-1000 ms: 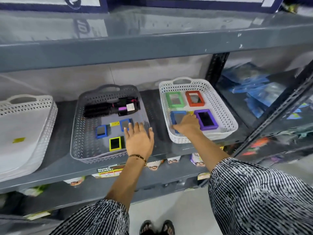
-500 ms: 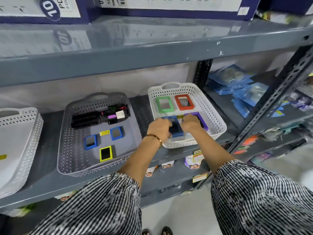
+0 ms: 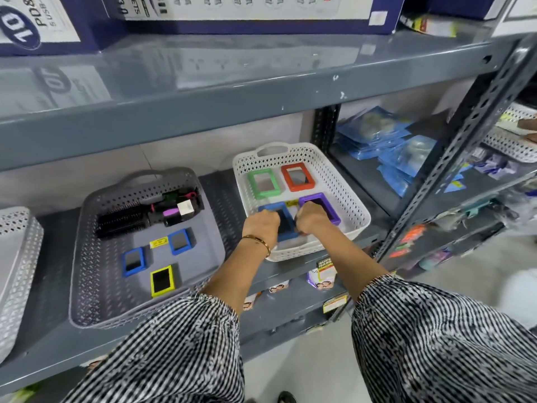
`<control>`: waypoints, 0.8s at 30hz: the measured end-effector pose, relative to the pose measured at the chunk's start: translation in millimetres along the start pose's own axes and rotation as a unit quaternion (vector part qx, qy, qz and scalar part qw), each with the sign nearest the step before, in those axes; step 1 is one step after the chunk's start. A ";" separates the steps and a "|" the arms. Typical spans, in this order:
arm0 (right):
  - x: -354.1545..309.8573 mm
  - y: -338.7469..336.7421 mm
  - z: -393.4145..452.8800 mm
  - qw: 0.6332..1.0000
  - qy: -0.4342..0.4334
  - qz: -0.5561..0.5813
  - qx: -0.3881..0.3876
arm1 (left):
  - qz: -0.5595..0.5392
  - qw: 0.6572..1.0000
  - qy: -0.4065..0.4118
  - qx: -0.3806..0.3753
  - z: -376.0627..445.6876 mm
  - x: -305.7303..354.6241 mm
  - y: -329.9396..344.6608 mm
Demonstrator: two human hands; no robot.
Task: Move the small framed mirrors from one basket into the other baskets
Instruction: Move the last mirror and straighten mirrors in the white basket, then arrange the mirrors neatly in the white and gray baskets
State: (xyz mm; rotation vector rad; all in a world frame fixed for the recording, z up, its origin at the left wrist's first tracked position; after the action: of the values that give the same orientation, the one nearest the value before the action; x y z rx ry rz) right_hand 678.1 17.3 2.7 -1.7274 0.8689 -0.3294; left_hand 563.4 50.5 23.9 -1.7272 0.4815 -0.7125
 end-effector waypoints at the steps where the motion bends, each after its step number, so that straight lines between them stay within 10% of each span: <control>1: 0.1 0.2 0.2 1.000 0.000 0.004 -0.001 | -0.007 1.000 0.000 -0.001 0.0 -0.4 0.3; 11: 38.1 -38.8 12.3 0.985 0.049 0.103 0.126 | -0.092 0.995 0.044 0.021 9.3 22.0 -13.7; 24: 83.1 -31.7 35.5 0.988 0.082 0.102 0.085 | -0.026 0.997 0.073 -0.005 51.0 70.9 14.3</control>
State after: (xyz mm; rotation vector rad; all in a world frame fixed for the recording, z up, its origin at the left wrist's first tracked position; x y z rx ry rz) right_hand 769.4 -11.7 2.7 -1.4542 1.0967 -0.4011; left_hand 650.5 37.2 16.7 -1.7089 0.5416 -0.8793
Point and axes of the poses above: each hand's wrist, its own z-axis towards the middle knuckle, its own y-axis out of the palm, x = y × z, the point moved 6 cm from there along z, towards the middle knuckle, and after that the axes turned 10 degrees about -z, right-handed, at the moved point
